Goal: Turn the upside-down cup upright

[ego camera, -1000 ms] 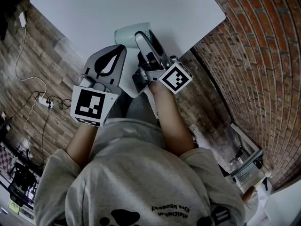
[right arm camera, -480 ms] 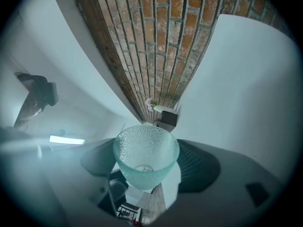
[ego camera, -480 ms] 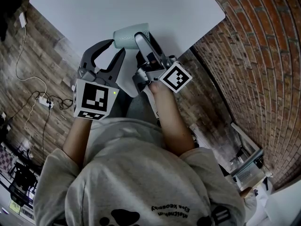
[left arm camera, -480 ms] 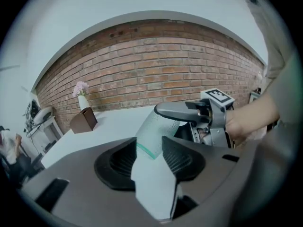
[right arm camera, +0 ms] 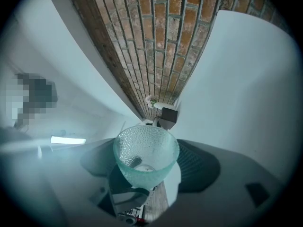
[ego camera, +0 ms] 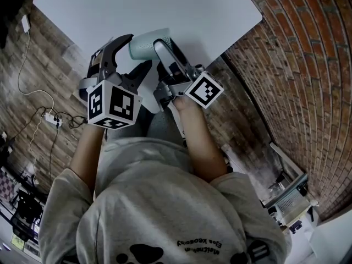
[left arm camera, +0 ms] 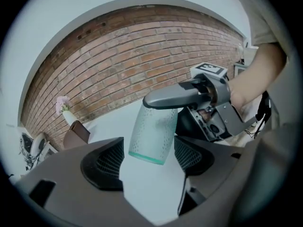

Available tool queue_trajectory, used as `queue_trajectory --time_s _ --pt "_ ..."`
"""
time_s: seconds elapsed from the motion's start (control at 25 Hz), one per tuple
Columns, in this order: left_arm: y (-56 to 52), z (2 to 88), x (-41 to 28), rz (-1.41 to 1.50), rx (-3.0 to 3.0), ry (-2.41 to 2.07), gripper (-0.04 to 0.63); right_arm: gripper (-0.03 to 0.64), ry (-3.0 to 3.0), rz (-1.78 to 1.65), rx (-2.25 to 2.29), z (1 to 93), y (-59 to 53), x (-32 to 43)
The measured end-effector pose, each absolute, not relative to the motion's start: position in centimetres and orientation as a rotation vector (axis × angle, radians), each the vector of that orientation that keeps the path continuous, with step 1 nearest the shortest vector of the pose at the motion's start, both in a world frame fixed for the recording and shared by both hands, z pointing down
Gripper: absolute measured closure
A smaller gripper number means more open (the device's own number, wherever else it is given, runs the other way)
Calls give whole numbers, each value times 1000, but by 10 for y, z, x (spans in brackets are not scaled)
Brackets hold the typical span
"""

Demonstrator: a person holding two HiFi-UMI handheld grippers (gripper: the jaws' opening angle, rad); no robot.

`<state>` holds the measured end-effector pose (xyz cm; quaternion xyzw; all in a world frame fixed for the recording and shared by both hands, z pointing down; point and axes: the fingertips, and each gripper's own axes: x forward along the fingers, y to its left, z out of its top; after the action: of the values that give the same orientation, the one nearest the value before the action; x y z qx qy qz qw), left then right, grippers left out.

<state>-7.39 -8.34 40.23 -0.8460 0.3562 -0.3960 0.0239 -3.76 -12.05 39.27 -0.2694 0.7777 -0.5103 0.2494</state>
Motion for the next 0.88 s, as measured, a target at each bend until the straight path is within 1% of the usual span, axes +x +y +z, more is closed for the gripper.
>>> queue_trajectory --time_s 0.88 --pt "-92 428 -63 -1385 -2584 930 272 237 2105 -1426 -725 393 -118 -35"
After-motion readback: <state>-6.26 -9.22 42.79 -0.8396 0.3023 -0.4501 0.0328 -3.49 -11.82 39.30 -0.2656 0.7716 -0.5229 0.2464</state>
